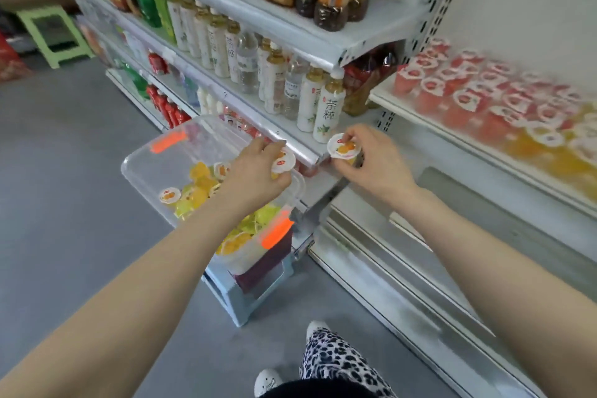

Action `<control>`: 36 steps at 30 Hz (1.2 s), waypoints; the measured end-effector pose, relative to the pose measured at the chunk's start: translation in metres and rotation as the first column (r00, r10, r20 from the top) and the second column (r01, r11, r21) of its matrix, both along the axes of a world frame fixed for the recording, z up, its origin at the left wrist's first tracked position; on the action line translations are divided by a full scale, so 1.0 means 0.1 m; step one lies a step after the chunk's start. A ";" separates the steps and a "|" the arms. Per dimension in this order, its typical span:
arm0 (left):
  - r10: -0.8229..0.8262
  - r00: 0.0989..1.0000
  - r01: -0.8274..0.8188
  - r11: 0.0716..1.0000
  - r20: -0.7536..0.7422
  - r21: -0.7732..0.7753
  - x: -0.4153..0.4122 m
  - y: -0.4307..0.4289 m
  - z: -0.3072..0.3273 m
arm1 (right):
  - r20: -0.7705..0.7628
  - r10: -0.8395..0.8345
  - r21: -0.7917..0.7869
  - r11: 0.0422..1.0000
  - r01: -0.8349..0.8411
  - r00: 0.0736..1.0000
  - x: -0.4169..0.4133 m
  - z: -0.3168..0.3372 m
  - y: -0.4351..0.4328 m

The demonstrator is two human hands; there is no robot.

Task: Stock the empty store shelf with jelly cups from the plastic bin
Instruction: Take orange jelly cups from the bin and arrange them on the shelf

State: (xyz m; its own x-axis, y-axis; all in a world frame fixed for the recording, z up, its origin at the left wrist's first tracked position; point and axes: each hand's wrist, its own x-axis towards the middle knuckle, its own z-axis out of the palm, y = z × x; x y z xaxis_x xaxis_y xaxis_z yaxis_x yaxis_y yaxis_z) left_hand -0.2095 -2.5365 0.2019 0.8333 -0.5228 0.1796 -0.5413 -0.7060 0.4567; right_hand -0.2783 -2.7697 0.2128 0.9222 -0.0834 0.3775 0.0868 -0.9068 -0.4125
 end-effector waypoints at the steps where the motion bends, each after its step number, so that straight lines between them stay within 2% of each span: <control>1: -0.019 1.000 0.019 1.000 0.009 -0.006 -0.03 -0.12 0.07 | 0.011 -0.024 -0.012 1.000 0.024 1.000 -0.09 0.07 -0.10; 12: -0.315 0.937 0.303 0.948 0.153 0.094 -0.51 -1.57 0.67 | 0.181 -0.303 -0.067 0.946 0.319 0.936 -1.26 0.78 -1.25; 22: -0.378 0.890 0.408 0.910 0.254 -0.076 -1.23 -3.00 1.18 | 0.193 -0.540 -0.007 0.834 0.552 0.819 -2.47 1.28 -2.73; 27: -0.385 0.879 0.428 0.898 0.282 -0.106 -1.54 -3.42 1.29 | 0.068 -0.616 0.035 0.788 0.615 0.785 -2.81 1.17 -3.21; 31: -0.398 0.874 0.432 0.899 0.278 -0.069 -1.73 -3.60 1.30 | -0.095 -0.596 0.018 0.800 0.600 0.797 -2.86 0.91 -3.31; 36: -0.407 0.866 0.434 0.900 0.291 -0.031 -1.87 -3.71 1.29 | -0.166 -0.579 0.017 0.808 0.589 0.799 -2.81 0.71 -3.39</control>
